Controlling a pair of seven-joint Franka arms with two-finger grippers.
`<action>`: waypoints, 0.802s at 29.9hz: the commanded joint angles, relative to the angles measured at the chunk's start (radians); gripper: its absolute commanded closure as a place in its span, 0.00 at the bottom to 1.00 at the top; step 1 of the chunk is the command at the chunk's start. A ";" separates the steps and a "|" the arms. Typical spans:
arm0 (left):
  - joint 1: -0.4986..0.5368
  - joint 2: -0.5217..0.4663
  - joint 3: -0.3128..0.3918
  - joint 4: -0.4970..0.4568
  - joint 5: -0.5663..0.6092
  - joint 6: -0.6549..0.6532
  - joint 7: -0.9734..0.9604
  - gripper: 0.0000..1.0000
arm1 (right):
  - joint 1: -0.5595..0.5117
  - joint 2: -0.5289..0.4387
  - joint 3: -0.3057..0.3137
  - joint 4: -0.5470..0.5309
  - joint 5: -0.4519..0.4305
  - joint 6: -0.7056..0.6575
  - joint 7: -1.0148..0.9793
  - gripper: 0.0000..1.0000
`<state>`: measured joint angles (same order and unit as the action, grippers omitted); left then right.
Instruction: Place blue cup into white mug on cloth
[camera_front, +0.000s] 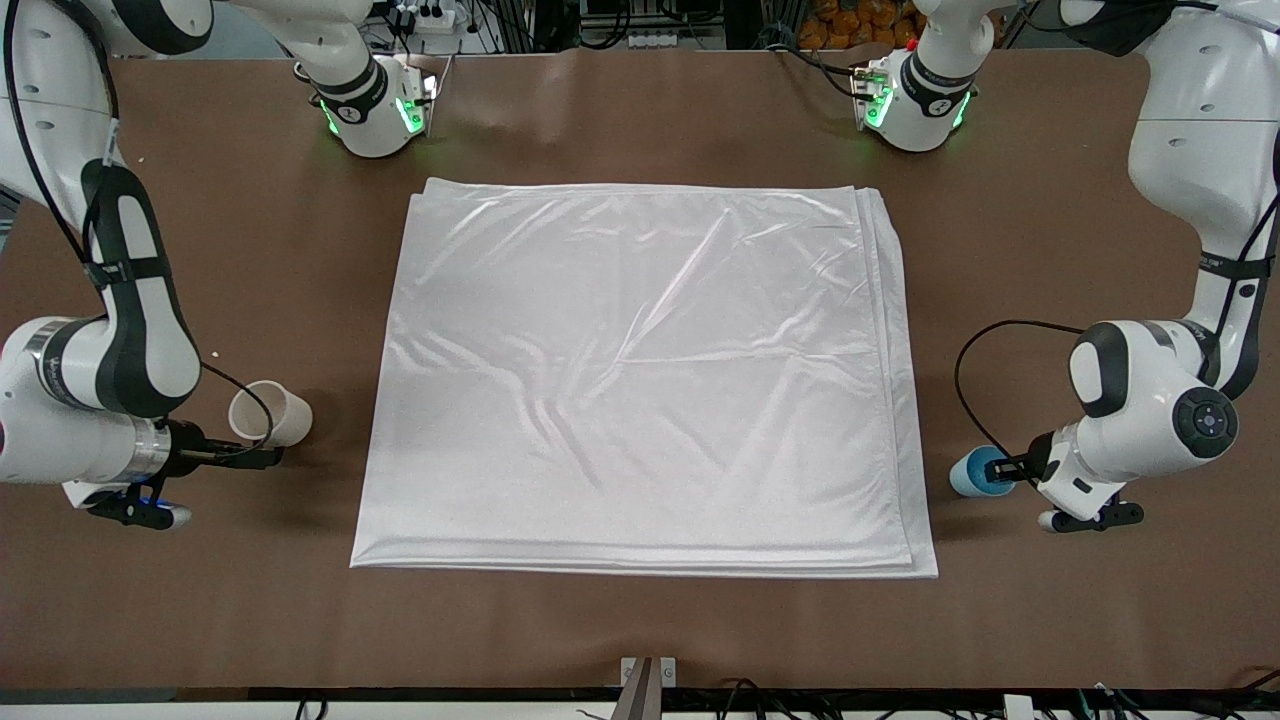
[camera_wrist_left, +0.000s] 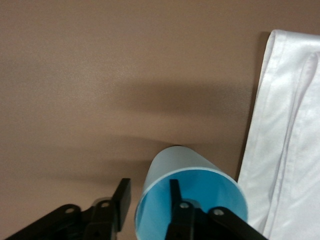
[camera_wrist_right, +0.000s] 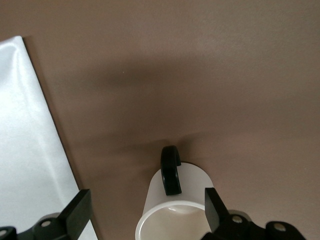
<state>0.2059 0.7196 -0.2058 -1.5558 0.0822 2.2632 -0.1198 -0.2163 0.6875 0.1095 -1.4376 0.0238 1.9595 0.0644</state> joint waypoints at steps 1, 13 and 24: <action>-0.002 0.001 -0.003 0.000 0.028 0.013 0.008 0.96 | -0.002 0.023 0.002 0.020 0.011 -0.005 -0.001 0.00; 0.000 -0.003 -0.003 0.002 0.028 0.013 0.014 1.00 | 0.017 0.046 0.001 0.017 -0.076 -0.004 -0.001 0.00; 0.018 -0.038 -0.004 0.010 0.028 0.013 0.106 1.00 | 0.003 0.073 0.001 0.016 -0.084 0.006 -0.100 0.42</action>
<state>0.2098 0.7153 -0.2063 -1.5416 0.0881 2.2757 -0.0642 -0.2017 0.7424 0.1069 -1.4376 -0.0439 1.9621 0.0168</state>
